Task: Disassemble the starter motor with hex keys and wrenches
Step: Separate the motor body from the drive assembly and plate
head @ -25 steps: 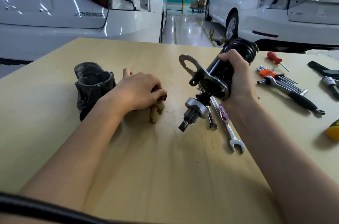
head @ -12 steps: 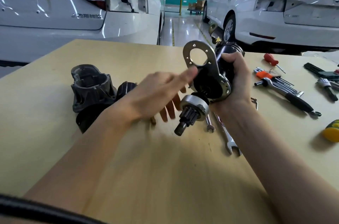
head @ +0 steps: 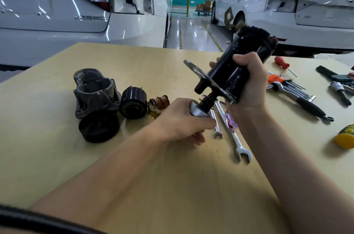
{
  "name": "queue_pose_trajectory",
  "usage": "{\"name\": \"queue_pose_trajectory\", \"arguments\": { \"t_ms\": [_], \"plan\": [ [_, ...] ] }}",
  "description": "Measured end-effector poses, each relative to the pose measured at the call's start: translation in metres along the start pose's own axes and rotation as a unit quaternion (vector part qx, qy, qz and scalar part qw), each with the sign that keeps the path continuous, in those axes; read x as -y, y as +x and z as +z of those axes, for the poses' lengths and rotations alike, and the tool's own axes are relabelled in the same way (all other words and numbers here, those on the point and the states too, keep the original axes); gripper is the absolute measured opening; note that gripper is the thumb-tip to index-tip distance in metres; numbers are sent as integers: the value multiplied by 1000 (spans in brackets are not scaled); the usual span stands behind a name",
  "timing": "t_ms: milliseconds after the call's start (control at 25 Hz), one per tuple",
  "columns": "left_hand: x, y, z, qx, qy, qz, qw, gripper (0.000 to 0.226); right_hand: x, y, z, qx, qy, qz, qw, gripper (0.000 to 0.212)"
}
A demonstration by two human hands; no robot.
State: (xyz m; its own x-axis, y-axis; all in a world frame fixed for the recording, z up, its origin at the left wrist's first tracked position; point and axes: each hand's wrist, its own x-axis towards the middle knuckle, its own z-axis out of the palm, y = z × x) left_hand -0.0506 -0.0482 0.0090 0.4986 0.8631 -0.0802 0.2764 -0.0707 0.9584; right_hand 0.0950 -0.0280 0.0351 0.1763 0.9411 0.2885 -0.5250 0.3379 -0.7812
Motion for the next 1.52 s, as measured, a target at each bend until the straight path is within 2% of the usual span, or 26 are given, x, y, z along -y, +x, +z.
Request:
{"name": "queue_pose_trajectory", "arguments": {
  "t_ms": [80, 200, 320, 480, 560, 680, 800, 920, 960, 1040, 1080, 1120, 1200, 1240, 1280, 1320, 1360, 1440, 1520],
  "plan": [
    [4, 2, 2, -44, 23, 13, 999, 23, -2, 0, 0, -33, -18, 9, 999, 22],
    [6, 7, 9, -122, 43, 65, 989, 35, -3, 1, 3, -102, -43, 5, 994, 24],
    [8, 9, 15, -155, 50, 112, 980, 35, -2, 1, 5, -128, -59, 12, 990, 29],
    [15, 10, 8, -162, 40, 140, 976, 34, -1, -2, 6, -89, -76, 6, 993, 43],
    [18, 8, 6, -140, 71, 152, 976, 30, 1, -4, 5, -23, -67, -15, 997, 52],
    [12, 3, 1, -85, 81, 145, 982, 26, 7, -8, 8, 68, -84, -80, 991, 49],
    [-3, -2, -11, -10, 26, 190, 981, 52, 12, -12, 14, 110, -91, -125, 982, 38],
    [-6, -4, -26, 12, -95, 211, 973, 110, 14, -17, 17, 146, -98, -165, 970, 34],
    [-6, -5, -27, 16, -110, 217, 970, 113, 14, -18, 17, 132, -113, -176, 969, 37],
    [-6, -5, -26, 5, -103, 246, 964, 88, 15, -17, 18, 93, -139, -184, 969, 47],
    [-6, -5, -26, -3, -98, 253, 962, 76, 17, -17, 19, 102, -137, -194, 966, 46],
    [-7, -5, -26, -9, -95, 260, 961, 70, 18, -17, 20, 143, -126, -208, 959, 40],
    [-6, -5, -29, -29, -88, 264, 960, 74, 18, -19, 19, 222, -124, -238, 937, 31],
    [-5, -5, -30, -44, -79, 269, 959, 78, 18, -18, 17, 202, -141, -238, 940, 33],
    [-5, -4, -31, -58, -68, 277, 957, 81, 18, -18, 15, 146, -165, -225, 949, 37],
    [-3, -4, -30, -68, -56, 285, 955, 83, 19, -17, 11, 80, -194, -213, 954, 48],
    [-2, -3, -31, -79, -44, 287, 954, 84, 18, -17, 7, 53, -230, -204, 950, 61],
    [-1, -1, -32, -104, -17, 284, 953, 84, 19, -18, 4, 67, -297, -208, 930, 75],
    [1, 2, -36, -125, -5, 285, 950, 91, 22, -20, 6, 125, -334, -259, 897, 73]
  ]
}}
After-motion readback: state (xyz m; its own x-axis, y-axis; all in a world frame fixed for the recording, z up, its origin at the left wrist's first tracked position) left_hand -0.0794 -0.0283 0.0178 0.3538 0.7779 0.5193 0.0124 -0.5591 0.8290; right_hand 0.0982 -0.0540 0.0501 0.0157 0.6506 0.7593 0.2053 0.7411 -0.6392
